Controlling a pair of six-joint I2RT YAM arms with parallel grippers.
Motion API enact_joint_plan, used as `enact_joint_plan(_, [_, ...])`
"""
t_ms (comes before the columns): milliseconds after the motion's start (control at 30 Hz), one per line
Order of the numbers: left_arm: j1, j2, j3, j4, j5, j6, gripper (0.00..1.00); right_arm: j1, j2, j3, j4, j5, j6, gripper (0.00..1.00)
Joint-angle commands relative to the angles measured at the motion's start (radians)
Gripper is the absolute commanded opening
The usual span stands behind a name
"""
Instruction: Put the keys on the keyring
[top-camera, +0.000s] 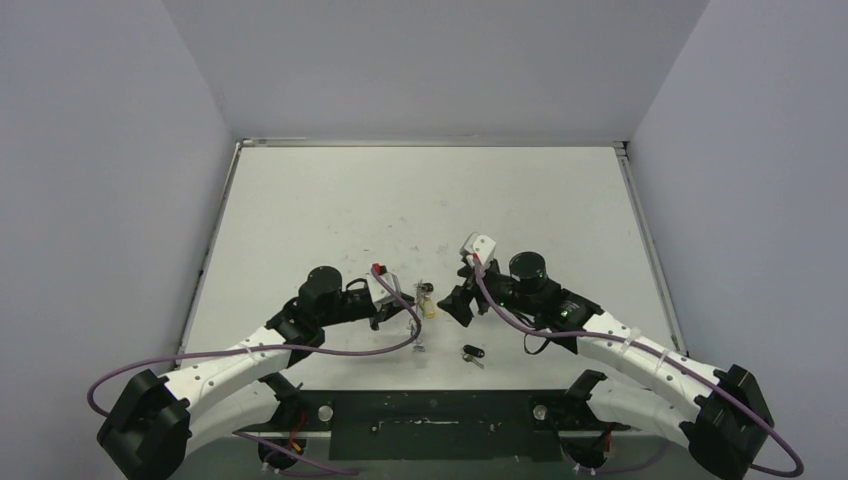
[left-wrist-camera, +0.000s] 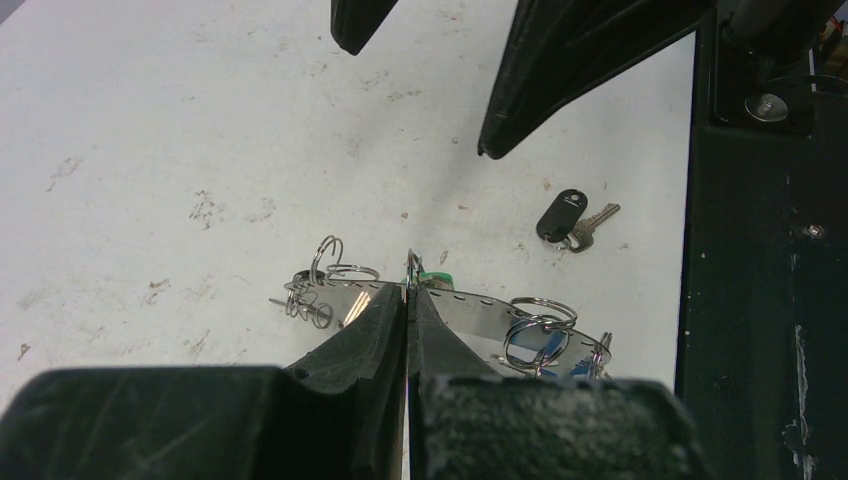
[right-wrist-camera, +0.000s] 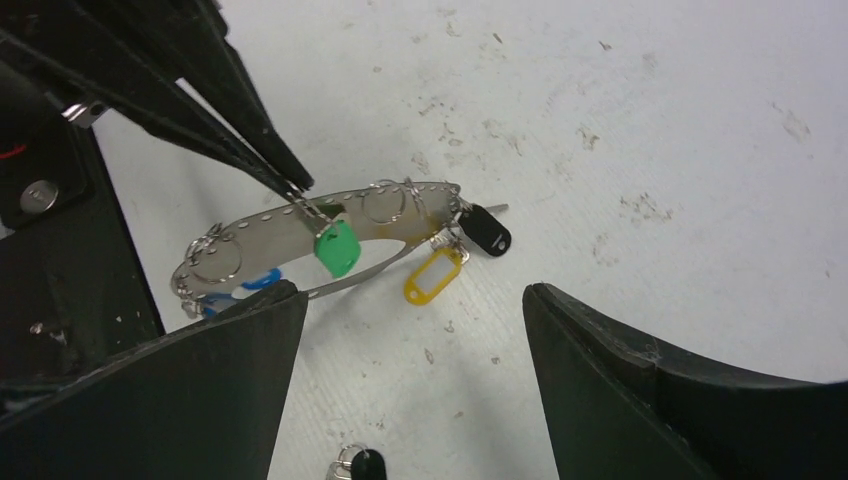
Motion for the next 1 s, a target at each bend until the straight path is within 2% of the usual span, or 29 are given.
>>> enact_joint_plan(0, [-0.004, 0.001, 0.028, 0.032, 0.030, 0.022, 0.00, -0.004, -0.010, -0.003, 0.191, -0.179, -0.116, 0.81])
enact_joint_plan(167, [-0.005, -0.002, 0.013, 0.067, 0.046, 0.024, 0.00, -0.012, 0.081, 0.029, 0.209, -0.346, -0.184, 0.76])
enact_joint_plan(333, [-0.006, -0.008, 0.011, 0.064, 0.047, 0.025, 0.00, -0.014, 0.182, 0.053, 0.259, -0.467, -0.205, 0.64])
enact_joint_plan(533, [-0.006, -0.012, 0.010, 0.061, 0.045, 0.027, 0.00, -0.015, 0.217, 0.043, 0.320, -0.447, -0.227, 0.57])
enact_joint_plan(767, [-0.006, -0.009, 0.008, 0.065, 0.043, 0.026, 0.00, -0.017, 0.251, 0.047, 0.332, -0.468, -0.258, 0.42])
enact_joint_plan(967, [-0.006, -0.010, 0.008, 0.067, 0.038, 0.025, 0.00, -0.017, 0.272, 0.066, 0.272, -0.487, -0.301, 0.32])
